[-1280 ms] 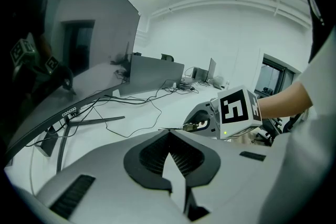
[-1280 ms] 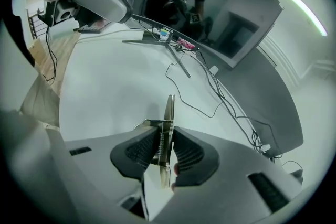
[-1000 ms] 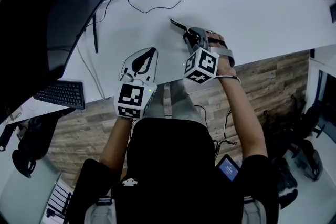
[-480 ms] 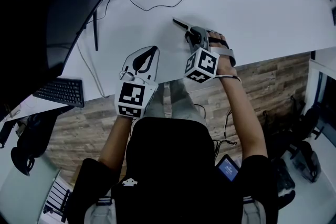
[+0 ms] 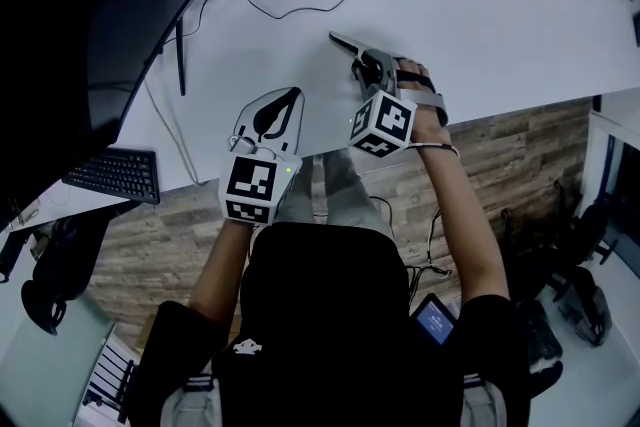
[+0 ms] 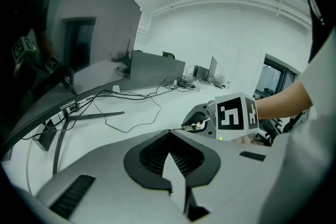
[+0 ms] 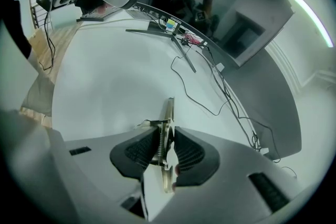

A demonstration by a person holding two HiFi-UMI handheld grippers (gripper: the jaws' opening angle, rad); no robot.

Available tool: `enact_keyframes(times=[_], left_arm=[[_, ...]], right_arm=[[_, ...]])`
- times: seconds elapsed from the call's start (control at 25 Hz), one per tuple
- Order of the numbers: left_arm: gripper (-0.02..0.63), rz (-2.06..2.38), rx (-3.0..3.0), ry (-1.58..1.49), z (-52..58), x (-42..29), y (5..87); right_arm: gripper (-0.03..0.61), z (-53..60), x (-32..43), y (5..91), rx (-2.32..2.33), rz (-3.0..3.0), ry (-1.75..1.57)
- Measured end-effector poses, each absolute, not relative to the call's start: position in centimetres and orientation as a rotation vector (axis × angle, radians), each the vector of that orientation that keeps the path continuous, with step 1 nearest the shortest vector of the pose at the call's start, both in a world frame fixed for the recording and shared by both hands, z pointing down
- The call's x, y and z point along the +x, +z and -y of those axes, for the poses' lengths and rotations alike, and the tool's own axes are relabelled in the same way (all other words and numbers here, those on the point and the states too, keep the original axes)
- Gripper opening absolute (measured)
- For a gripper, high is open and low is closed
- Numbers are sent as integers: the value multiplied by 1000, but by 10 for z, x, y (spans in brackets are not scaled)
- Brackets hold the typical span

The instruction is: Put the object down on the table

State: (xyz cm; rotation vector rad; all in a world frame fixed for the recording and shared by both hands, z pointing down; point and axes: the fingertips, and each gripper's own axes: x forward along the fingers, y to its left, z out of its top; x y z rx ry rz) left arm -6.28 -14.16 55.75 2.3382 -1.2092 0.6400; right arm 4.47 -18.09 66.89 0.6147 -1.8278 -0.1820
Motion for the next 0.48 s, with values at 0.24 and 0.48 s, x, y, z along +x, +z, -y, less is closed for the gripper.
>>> enact_keyframes(times=[0.24,0.48], left_arm=[[14,1208,2337,644,141,-63,560],[14,1205,2335,647,140,-62,561]], right_arm=[[104,180,46,672,625,1828,-180],[106,179,46,674,628,1830,-172]])
